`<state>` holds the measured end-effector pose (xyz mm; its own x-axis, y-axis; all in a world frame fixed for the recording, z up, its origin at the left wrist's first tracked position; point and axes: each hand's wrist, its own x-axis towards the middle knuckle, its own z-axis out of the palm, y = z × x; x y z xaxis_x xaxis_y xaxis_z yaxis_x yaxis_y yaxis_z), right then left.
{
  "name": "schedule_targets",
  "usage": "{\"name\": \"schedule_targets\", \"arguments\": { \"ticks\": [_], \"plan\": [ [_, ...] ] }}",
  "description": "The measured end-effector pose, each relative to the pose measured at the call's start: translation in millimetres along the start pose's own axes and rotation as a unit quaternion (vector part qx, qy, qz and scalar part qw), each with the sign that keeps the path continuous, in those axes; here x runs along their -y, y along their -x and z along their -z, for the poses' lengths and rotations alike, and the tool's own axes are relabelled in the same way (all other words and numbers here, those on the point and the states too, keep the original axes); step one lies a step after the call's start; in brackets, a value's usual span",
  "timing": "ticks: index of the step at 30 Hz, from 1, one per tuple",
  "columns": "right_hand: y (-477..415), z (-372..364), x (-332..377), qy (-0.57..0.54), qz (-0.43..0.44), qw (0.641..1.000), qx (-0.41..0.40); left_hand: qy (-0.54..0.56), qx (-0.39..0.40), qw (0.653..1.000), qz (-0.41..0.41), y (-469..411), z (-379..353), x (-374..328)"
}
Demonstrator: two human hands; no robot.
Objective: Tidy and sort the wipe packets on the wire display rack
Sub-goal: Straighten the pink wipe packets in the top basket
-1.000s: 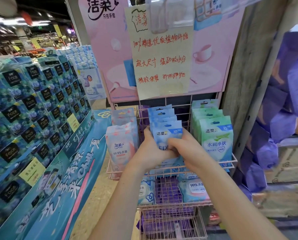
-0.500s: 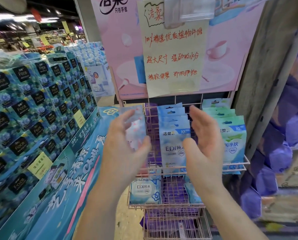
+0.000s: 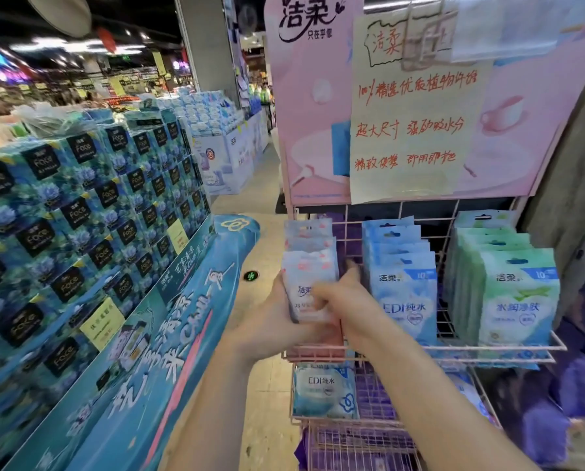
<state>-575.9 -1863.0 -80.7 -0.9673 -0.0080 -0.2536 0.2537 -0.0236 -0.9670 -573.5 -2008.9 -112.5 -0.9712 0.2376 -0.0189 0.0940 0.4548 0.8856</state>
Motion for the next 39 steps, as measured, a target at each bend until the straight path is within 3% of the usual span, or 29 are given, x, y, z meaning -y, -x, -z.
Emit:
{"name": "schedule_targets", "arguments": {
  "ticks": [7, 11, 16, 22, 39],
  "plan": [
    [1.8, -3.0, 0.1, 0.038, -0.022, 0.999, -0.013, -0.093, -0.021, 0.994, -0.051, -12.5, 1.9, 2.3],
    [9.5, -4.5, -4.2, 0.060, 0.061, 0.995, -0.046, -0.165, -0.061, 0.979, -0.102, -3.6, -0.7, -10.6],
    [11.8, -1.8, -3.2, 0.059, 0.161, 0.983, -0.068, -0.116, -0.152, 0.975, -0.112, -4.8, -0.5, -11.4],
    [8.6, -0.9, -10.4, 0.061, 0.084, 0.994, -0.022, -0.061, -0.074, 0.992, -0.082, -3.6, -0.3, -1.1],
    [11.9, -6.6, -9.1, 0.118, 0.092, 0.986, -0.072, -0.113, -0.081, 0.988, -0.059, 9.9, -1.0, -20.1]
  ]
}}
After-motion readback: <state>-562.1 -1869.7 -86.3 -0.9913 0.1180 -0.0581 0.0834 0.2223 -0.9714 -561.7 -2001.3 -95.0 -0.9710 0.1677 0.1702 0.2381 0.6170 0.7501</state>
